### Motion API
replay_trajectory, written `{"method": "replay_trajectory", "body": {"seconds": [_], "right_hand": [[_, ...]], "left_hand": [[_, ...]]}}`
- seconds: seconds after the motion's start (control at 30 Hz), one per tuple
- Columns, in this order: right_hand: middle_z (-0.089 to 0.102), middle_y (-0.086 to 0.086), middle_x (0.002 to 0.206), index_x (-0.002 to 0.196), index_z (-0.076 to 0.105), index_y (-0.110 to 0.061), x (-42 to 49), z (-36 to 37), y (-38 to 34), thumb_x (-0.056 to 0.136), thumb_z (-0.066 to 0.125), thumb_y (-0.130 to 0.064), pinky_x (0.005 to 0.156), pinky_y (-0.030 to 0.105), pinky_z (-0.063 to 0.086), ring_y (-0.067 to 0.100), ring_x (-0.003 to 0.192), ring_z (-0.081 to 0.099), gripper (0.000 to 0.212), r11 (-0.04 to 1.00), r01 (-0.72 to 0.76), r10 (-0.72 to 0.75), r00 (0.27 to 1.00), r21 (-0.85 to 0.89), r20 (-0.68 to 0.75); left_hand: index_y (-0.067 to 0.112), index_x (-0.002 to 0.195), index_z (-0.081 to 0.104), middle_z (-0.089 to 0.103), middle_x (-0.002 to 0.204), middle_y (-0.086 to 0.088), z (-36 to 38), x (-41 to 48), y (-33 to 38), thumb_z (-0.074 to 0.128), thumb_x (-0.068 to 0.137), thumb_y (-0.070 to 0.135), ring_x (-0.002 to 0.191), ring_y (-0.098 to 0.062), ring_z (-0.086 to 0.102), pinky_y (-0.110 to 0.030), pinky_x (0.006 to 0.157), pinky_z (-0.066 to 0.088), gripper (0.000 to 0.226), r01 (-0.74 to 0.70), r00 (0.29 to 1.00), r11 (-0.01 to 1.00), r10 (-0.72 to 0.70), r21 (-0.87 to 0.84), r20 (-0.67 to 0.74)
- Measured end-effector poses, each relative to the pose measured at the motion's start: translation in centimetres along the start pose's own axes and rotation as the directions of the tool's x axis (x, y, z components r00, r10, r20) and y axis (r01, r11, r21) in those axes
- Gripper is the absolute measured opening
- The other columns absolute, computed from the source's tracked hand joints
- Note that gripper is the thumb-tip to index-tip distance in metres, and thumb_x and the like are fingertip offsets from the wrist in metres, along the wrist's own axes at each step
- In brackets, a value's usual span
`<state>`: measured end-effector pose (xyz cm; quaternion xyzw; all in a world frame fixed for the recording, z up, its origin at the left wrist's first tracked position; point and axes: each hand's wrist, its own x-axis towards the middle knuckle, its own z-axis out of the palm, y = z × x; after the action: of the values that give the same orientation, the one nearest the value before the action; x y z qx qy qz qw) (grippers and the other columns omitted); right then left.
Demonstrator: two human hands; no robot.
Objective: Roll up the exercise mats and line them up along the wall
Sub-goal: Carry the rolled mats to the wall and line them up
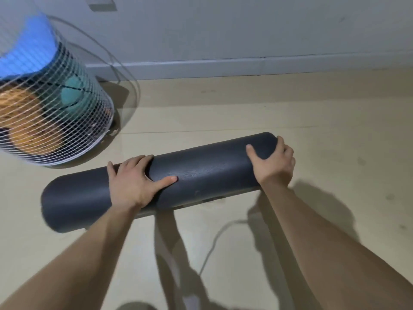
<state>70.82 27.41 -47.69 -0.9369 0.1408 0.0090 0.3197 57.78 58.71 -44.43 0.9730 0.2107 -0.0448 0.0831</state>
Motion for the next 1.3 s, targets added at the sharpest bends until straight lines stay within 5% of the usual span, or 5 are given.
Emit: {"method": "replay_trajectory", "body": {"seconds": [0.17,0.3,0.83,1.03,1.3], "right_hand": [[0.042,0.014,0.147,0.153,0.034,-0.025,-1.0,0.4,0.3,0.085,0.063,-0.07,0.11,0.05,0.038,0.041,0.131,0.043,0.087,0.999,-0.011,0.013,0.999,0.031,-0.043],[0.041,0.018,0.145,0.155,0.033,-0.03,-1.0,-0.3,-0.2,0.085,0.064,-0.07,0.11,0.049,0.038,0.042,0.131,0.044,0.086,0.998,-0.061,0.061,0.998,0.032,0.011],[0.038,0.026,0.148,0.159,0.03,-0.025,-3.0,-0.1,-2.3,0.098,0.037,-0.071,0.109,0.057,0.036,0.05,0.132,0.04,0.077,0.96,0.001,0.002,1.0,-0.28,0.01],[0.038,0.013,0.163,0.157,0.043,-0.022,-7.9,3.7,-5.2,0.094,0.019,-0.07,0.121,0.067,0.006,0.039,0.152,0.027,0.083,0.694,0.545,-0.475,0.837,-0.471,0.27],[0.027,0.0,0.168,0.161,0.022,-0.04,-7.6,5.7,-10.7,0.071,0.004,-0.1,0.122,0.066,0.003,0.03,0.156,0.015,0.11,0.535,0.631,-0.421,0.776,-0.562,0.47]], "left_hand": [[0.018,0.143,0.056,0.047,0.153,-0.014,0.4,-3.2,-7.2,0.038,0.079,0.089,0.147,-0.035,0.033,-0.062,0.121,0.021,0.097,0.476,0.824,0.849,-0.521,-0.228,-0.223],[0.013,0.155,0.033,0.038,0.158,-0.02,-0.2,-3.8,-12.0,0.061,0.072,0.088,0.144,-0.043,0.037,-0.056,0.118,0.031,0.116,0.709,0.551,0.47,-0.835,-0.525,-0.002],[0.007,0.152,0.032,0.042,0.15,-0.023,0.3,-3.3,-13.1,0.065,0.08,0.078,0.138,-0.045,0.041,-0.056,0.112,0.035,0.106,0.704,0.514,0.411,-0.858,-0.579,0.015],[0.036,0.139,0.06,0.032,0.165,-0.008,1.4,-1.0,-12.5,0.041,0.106,0.046,0.149,-0.044,0.021,-0.063,0.118,0.018,0.04,0.537,0.775,0.798,-0.595,-0.274,-0.213],[0.04,0.146,0.049,0.051,0.153,0.01,0.7,1.7,-3.0,0.021,0.094,0.073,0.144,-0.026,0.039,-0.052,0.117,0.024,0.068,-0.034,0.998,0.998,0.037,0.061,-0.049]]}}
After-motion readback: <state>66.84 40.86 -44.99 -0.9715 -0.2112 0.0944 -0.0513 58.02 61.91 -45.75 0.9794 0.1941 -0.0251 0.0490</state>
